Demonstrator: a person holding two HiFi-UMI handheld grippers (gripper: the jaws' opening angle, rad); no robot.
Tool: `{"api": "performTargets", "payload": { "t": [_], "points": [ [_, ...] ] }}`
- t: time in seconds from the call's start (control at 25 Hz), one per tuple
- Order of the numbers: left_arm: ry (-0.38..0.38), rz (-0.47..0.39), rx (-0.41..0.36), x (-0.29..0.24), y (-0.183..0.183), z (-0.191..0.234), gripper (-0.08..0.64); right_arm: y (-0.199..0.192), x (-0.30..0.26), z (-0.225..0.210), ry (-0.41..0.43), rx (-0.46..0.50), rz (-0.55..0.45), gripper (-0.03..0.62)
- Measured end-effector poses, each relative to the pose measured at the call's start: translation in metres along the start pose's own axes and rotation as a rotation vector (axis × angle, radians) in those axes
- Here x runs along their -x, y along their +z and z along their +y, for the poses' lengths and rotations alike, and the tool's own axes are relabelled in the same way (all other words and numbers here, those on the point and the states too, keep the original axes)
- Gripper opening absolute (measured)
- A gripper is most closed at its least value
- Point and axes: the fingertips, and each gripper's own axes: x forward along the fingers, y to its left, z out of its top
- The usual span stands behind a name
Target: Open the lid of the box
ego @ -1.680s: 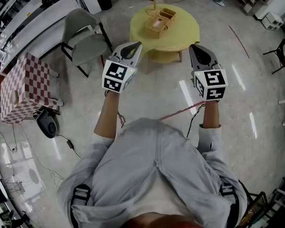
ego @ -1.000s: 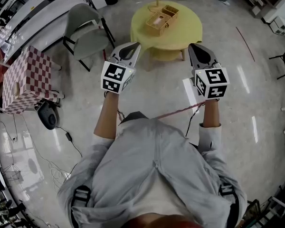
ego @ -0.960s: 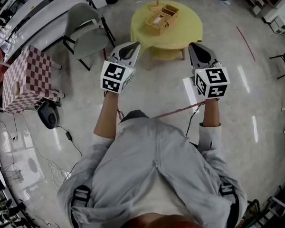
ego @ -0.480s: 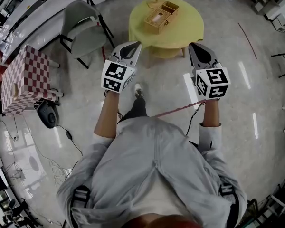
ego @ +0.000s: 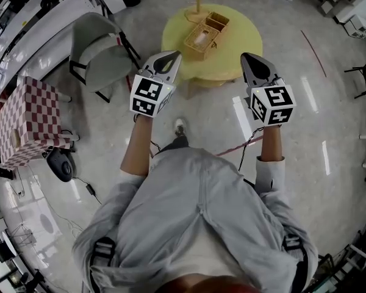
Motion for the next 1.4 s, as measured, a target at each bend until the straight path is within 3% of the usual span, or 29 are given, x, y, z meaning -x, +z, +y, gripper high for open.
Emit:
{"api": "performTargets", "payload": {
  "t": [0.48,1.0,1.24,1.4],
  "points": [
    [-0.075,0.006,0.014,-0.081,-0.008,0.098,0.028,0.016,-0.112,-0.037,-0.069,-0.029,0.022,0.021],
    [-0.136,0.060,0.048,-0.139,-0.044,0.162,0.028,-0.027,-0.198,-0.068,-0.127,-0.099,0.173,0.024],
    [-0.131,0.107,0.085,-0.162,-0.066,0.164,0.028,-0.062,-0.221,-0.078,-0.042,-0.193,0.226,0.026],
    [-0.103,0.155,0.122,-0.185,-0.080,0.159,0.028,-0.097,-0.238,-0.094,0.010,-0.176,0.312,0.098]
  ]
}}
